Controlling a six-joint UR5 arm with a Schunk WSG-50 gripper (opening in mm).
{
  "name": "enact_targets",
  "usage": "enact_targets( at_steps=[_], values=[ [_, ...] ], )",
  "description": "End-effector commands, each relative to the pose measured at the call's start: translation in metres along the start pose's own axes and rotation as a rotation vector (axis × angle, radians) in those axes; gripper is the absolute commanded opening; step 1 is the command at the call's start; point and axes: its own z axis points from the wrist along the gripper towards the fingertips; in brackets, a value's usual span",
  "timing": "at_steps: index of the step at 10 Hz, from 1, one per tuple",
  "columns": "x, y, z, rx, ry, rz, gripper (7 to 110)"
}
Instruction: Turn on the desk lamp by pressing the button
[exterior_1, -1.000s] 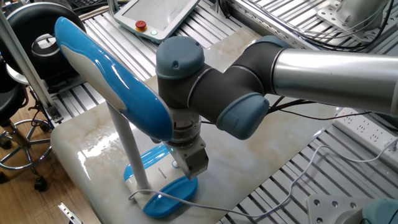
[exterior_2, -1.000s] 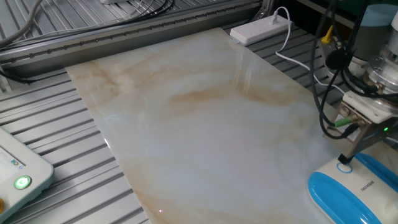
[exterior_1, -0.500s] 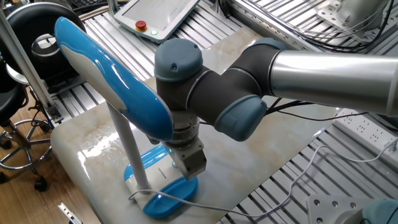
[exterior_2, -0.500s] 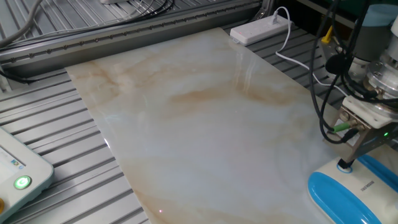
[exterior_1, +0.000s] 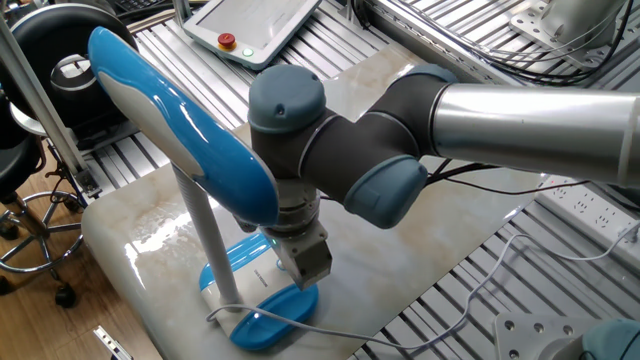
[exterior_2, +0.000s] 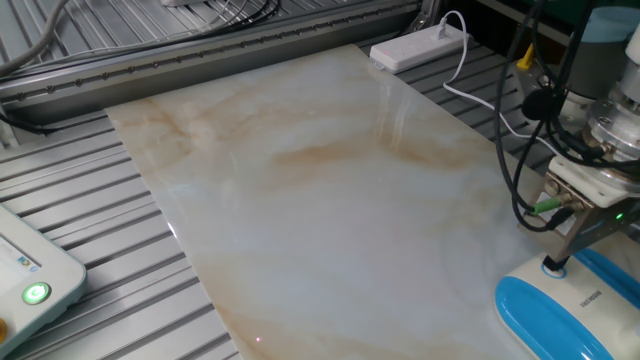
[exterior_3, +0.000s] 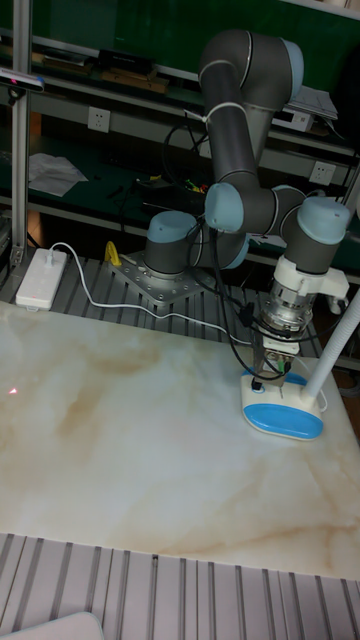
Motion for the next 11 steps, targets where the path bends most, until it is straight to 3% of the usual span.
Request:
enact_targets(
  at_steps=[1, 2, 4, 11],
  values=[
    [0.006, -0.001, -0.023, -0.032, 0.009, 0.000, 7],
    [0.006, -0.002, -0.035, -0.033, 0.008, 0.003, 7],
    [0.000, -0.005, -0.039, -0.018, 0.008, 0.018, 7],
    [-0.007, -0.009, -0.023, 0.006, -0.011, 0.025, 7]
  ],
)
